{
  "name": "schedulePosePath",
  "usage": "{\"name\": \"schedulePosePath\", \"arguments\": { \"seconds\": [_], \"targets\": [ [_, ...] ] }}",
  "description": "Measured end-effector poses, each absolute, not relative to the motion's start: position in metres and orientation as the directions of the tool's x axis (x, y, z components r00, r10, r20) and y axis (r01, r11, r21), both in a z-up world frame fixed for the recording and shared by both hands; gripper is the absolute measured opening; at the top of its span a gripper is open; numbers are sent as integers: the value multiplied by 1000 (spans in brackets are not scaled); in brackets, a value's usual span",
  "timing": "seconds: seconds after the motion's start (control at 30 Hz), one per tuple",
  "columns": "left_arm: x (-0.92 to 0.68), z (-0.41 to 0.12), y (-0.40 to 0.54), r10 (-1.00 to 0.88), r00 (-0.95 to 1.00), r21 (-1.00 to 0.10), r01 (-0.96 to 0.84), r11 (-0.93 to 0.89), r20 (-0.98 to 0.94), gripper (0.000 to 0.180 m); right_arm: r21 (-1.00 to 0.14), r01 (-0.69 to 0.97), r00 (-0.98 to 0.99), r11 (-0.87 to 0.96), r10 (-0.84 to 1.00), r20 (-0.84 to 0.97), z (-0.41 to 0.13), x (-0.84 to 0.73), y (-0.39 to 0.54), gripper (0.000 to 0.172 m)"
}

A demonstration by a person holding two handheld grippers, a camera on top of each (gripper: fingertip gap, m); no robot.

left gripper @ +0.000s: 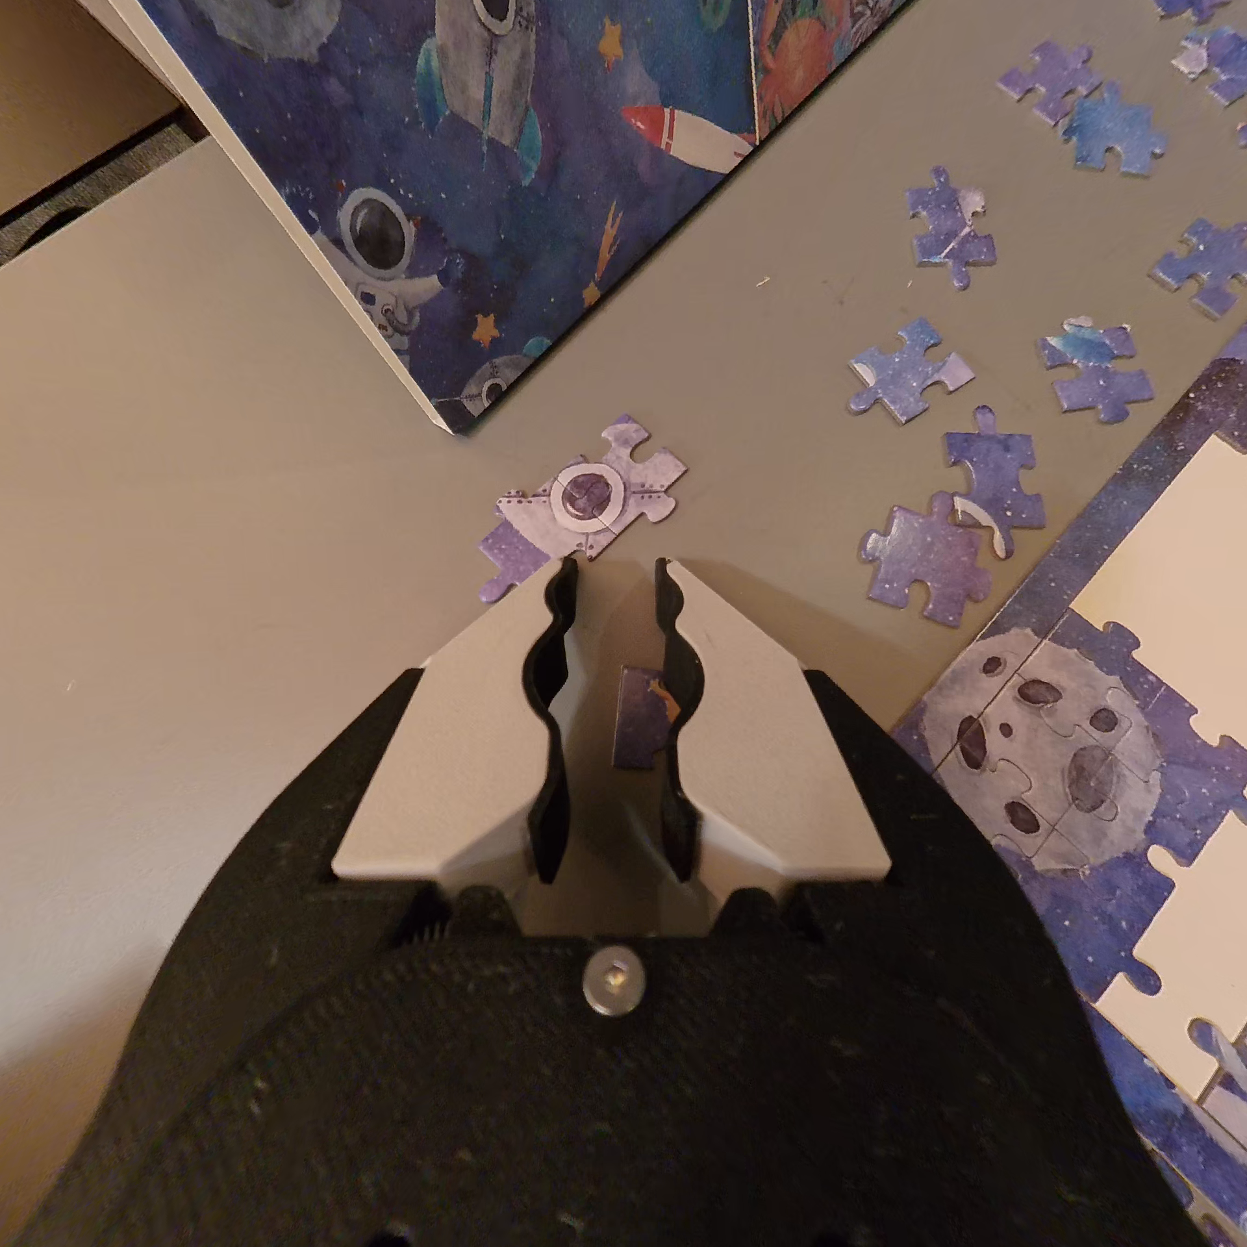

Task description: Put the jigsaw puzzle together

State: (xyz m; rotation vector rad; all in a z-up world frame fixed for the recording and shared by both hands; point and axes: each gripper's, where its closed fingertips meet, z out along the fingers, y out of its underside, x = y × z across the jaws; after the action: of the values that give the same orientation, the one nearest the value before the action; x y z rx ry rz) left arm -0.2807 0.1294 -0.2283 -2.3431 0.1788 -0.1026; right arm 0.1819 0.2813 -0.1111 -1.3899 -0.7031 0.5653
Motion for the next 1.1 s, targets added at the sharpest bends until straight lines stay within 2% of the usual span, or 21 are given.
{"name": "schedulePosePath", "arguments": {
  "seconds": [1.1],
  "targets": [
    [-281, -228, 129, -160, 987, -713, -103, -694, 14, 23, -992, 52, 677, 116, 726, 120, -111, 181, 280, 0]
  ]
}}
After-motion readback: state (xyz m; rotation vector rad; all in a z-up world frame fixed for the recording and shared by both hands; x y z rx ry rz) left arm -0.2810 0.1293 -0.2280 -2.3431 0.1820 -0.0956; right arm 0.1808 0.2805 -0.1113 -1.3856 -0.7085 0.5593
